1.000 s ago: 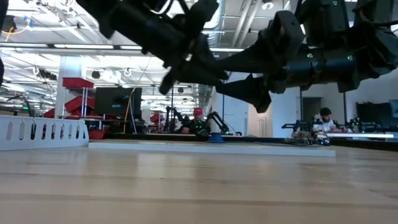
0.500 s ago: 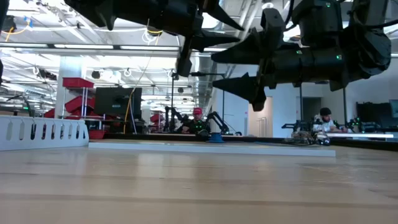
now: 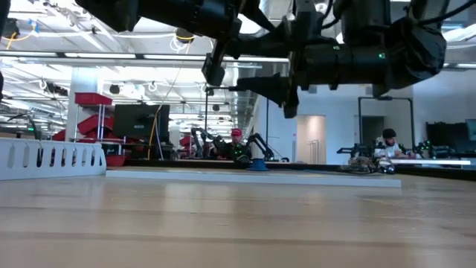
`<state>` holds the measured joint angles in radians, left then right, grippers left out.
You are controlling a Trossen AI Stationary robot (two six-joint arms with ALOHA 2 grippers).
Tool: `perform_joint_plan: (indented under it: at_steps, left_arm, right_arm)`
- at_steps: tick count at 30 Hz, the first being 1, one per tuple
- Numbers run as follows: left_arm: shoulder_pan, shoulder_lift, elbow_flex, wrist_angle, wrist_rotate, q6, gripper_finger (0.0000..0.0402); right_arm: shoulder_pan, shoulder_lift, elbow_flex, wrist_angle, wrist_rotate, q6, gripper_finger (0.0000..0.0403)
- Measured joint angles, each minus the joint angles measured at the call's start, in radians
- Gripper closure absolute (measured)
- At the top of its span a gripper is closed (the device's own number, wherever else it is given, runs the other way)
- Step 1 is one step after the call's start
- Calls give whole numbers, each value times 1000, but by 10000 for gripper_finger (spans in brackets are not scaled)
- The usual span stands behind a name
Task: Ziptie cables
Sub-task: Close the white cable duct
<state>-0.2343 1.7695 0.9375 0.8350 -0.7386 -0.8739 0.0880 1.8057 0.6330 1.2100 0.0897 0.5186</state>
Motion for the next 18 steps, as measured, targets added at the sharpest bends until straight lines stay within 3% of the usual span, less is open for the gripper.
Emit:
perform_joint_plan:
  at_steps: [8,12,18]
  left_arm:
    - [-3,-1,6,58,11,-22,332]
    - [-2,0,55,43,37,32,332]
    - [-9,-1,148,-111,53,46,332]
  right_arm:
    - [-29,1,19,51,-141,-75,133]
    - [-59,1,28,87,-280,-113,125]
    - [-94,-1,42,113,-444,-143,55]
